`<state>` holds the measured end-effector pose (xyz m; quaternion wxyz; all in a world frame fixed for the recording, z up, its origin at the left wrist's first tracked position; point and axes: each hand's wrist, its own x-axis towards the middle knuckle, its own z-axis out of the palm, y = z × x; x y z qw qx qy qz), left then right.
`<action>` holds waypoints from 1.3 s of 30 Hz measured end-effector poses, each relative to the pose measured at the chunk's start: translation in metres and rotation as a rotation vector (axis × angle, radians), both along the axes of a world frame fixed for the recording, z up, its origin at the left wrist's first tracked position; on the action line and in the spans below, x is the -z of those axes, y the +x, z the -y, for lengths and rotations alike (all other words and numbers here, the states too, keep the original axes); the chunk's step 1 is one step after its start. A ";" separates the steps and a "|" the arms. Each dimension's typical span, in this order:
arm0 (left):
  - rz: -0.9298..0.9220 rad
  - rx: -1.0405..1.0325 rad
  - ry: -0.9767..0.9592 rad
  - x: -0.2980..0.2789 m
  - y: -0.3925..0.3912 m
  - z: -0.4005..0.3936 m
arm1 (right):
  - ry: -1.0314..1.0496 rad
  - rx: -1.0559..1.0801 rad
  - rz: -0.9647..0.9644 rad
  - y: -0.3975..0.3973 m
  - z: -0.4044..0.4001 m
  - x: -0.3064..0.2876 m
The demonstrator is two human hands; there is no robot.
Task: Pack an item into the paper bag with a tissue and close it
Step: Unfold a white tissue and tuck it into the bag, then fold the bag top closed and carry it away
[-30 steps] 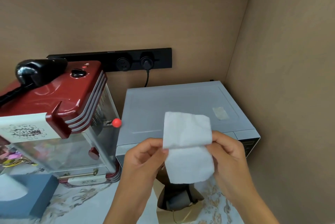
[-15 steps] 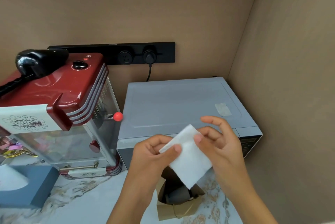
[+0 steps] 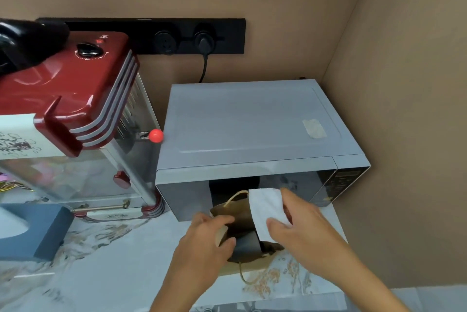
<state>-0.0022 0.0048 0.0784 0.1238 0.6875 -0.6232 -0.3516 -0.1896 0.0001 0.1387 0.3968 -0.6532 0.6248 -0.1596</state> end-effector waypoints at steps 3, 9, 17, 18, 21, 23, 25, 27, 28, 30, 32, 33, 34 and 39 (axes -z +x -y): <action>0.015 -0.029 0.016 0.006 -0.007 0.001 | 0.000 -0.211 -0.251 0.017 0.002 0.010; -0.018 -0.106 -0.017 0.012 0.006 -0.002 | 0.155 -0.466 -0.459 0.043 0.016 0.022; -0.110 -0.063 0.061 0.012 0.010 -0.009 | 0.446 -0.495 -0.502 0.065 0.045 0.055; -0.127 -0.050 0.061 0.013 0.009 -0.010 | 0.483 -0.444 -0.452 0.070 0.050 0.064; -0.142 -0.038 0.064 0.017 0.008 -0.009 | 0.575 -0.278 -0.342 0.081 0.056 0.092; -0.151 -0.025 0.067 0.019 0.009 -0.009 | 0.568 -0.277 -0.350 0.087 0.056 0.104; -0.159 -0.015 0.067 0.019 0.010 -0.008 | 0.545 -0.321 -0.389 0.094 0.057 0.112; -0.164 -0.007 0.071 0.019 0.010 -0.007 | 0.566 -0.355 -0.408 0.100 0.058 0.116; -0.166 -0.004 0.075 0.018 0.010 -0.007 | 0.556 -0.376 -0.422 0.103 0.059 0.118; -0.168 -0.001 0.086 0.018 0.011 -0.006 | 0.564 -0.396 -0.436 0.106 0.060 0.119; -0.164 -0.007 0.090 0.018 0.013 -0.005 | 0.580 -0.425 -0.460 0.107 0.061 0.117; -0.159 -0.010 0.089 0.018 0.014 -0.005 | 0.593 -0.432 -0.460 0.106 0.063 0.117; -0.154 -0.012 0.087 0.018 0.015 -0.004 | 0.595 -0.441 -0.442 0.105 0.063 0.117; -0.119 -0.011 0.085 0.018 0.014 -0.004 | 0.486 -0.455 -0.663 0.085 0.068 0.118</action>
